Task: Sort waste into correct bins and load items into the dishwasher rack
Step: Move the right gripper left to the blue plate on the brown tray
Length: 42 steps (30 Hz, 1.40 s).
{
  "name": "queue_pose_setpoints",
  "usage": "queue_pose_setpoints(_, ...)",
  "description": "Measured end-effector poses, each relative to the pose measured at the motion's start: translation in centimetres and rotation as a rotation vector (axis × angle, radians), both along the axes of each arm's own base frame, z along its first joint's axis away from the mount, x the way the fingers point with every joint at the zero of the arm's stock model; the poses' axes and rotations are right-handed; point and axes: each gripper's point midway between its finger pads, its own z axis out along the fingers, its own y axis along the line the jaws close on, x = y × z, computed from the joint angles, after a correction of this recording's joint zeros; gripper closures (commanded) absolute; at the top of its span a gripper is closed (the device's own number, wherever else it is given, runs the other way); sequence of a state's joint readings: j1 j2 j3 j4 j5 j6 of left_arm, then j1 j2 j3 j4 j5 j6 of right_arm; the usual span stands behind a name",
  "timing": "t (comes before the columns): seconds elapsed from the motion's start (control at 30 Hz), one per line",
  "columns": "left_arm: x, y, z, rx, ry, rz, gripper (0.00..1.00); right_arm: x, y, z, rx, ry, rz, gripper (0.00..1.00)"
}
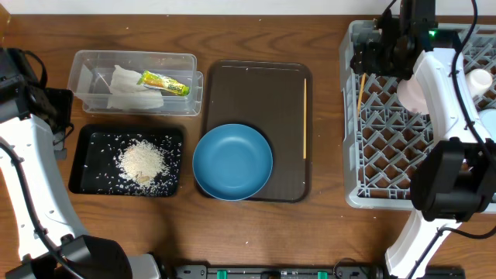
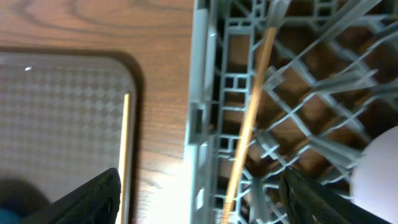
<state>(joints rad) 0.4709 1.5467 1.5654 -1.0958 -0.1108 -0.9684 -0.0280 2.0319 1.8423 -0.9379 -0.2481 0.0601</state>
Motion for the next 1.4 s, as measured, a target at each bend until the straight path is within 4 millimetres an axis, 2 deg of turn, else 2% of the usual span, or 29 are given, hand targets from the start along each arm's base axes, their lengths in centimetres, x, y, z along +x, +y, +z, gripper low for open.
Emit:
queue_pose_setpoints(0.2,0.0,0.0,0.0,0.0,0.0,0.0,0.11,-1.0,2.7,0.3,0.13,0.033,0.062,0.19)
queue_pose_setpoints(0.3,0.0,0.0,0.0,0.0,0.0,0.0,0.11,-1.1,3.9,0.3,0.118,0.035,0.073,0.17)
queue_pose_setpoints(0.33,0.0,0.0,0.0,0.0,0.0,0.0,0.11,-1.0,4.0,0.2,0.096,0.034,0.064,0.2)
queue_pose_setpoints(0.47,0.0,0.0,0.0,0.0,0.0,0.0,0.11,-0.5,3.7,-0.3,-0.031,0.028,-0.029,0.38)
queue_pose_setpoints(0.6,0.0,0.0,0.0,0.0,0.0,0.0,0.11,0.4,1.9,-0.2,-0.113,-0.001,-0.135,0.64)
queue_pose_setpoints(0.67,0.0,0.0,0.0,0.0,0.0,0.0,0.11,0.6,0.9,-0.2,-0.137,-0.008,-0.188,0.73)
queue_pose_setpoints(0.73,0.0,0.0,0.0,0.0,0.0,0.0,0.11,0.7,0.4,-0.1,-0.135,-0.008,-0.216,0.87)
queue_pose_setpoints(0.77,0.0,0.0,0.0,0.0,0.0,0.0,0.11,0.7,0.5,-0.1,-0.118,-0.005,-0.217,0.89)
queue_pose_setpoints(0.87,0.0,0.0,0.0,0.0,0.0,0.0,0.11,0.6,1.9,-0.1,-0.059,0.001,-0.153,0.83)
queue_pose_setpoints(1.0,0.0,0.0,0.0,0.0,0.0,0.0,0.11,-0.2,5.4,0.0,0.017,0.019,-0.033,0.77)
queue_pose_setpoints(1.03,0.0,0.0,0.0,0.0,0.0,0.0,0.11,-0.7,6.5,-0.1,0.023,0.029,0.001,0.71)
queue_pose_setpoints(1.13,0.0,0.0,0.0,0.0,0.0,0.0,0.11,-1.9,9.4,-0.4,0.007,0.054,0.061,0.31)
queue_pose_setpoints(1.2,0.0,0.0,0.0,0.0,0.0,0.0,0.11,-2.8,11.0,-0.7,-0.028,0.069,0.08,0.19)
queue_pose_setpoints(1.27,0.0,0.0,0.0,0.0,0.0,0.0,0.11,-3.4,12.5,-1.1,-0.069,0.076,0.094,0.17)
queue_pose_setpoints(1.33,0.0,0.0,0.0,0.0,0.0,0.0,0.11,-3.8,13.7,-1.8,-0.107,0.08,0.103,0.2)
queue_pose_setpoints(1.4,0.0,0.0,0.0,0.0,0.0,0.0,0.11,-4.0,14.7,-3.2,-0.141,0.095,0.108,0.22)
